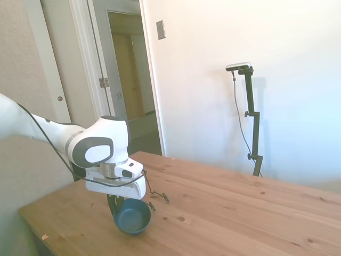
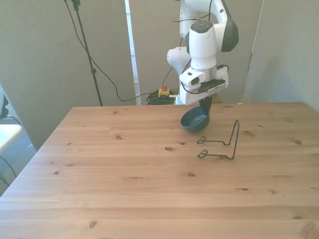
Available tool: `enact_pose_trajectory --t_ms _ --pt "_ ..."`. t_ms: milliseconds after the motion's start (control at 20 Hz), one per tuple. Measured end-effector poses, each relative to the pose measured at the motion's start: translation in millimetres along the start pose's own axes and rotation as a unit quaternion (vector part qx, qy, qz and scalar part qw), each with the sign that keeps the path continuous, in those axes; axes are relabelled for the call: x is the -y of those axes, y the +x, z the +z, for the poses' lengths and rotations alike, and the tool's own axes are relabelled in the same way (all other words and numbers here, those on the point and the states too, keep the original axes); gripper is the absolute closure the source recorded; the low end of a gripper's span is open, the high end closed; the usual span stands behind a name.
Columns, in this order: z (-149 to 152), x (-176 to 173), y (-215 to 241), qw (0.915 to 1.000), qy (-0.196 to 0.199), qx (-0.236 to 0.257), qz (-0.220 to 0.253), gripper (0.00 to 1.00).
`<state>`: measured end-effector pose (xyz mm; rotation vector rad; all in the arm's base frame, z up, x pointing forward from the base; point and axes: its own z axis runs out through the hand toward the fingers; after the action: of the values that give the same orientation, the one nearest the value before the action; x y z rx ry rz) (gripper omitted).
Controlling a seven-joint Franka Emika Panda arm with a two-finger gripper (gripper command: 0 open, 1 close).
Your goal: Unload the bowl
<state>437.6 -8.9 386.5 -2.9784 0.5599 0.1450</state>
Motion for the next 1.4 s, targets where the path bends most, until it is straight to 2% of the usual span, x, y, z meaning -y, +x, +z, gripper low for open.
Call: enact_pose_trajectory --t_ms 450,850,1050,1250,1400 --pt "18.4 5.6 1.1 0.9987 -0.017 0.046 0.014 0.00" --pt "19.0 11.4 4.4 0.9984 -0.019 0.047 0.025 0.00" --pt "4.3 12.4 2.6 0.9985 -0.014 0.031 0.043 0.00" --pt "-29.3 7.3 -5.3 0.9968 -0.003 -0.009 0.079 0.00" --pt "-53.1 -1.2 -13.6 0.9924 0.007 -0.036 0.118 0.00"
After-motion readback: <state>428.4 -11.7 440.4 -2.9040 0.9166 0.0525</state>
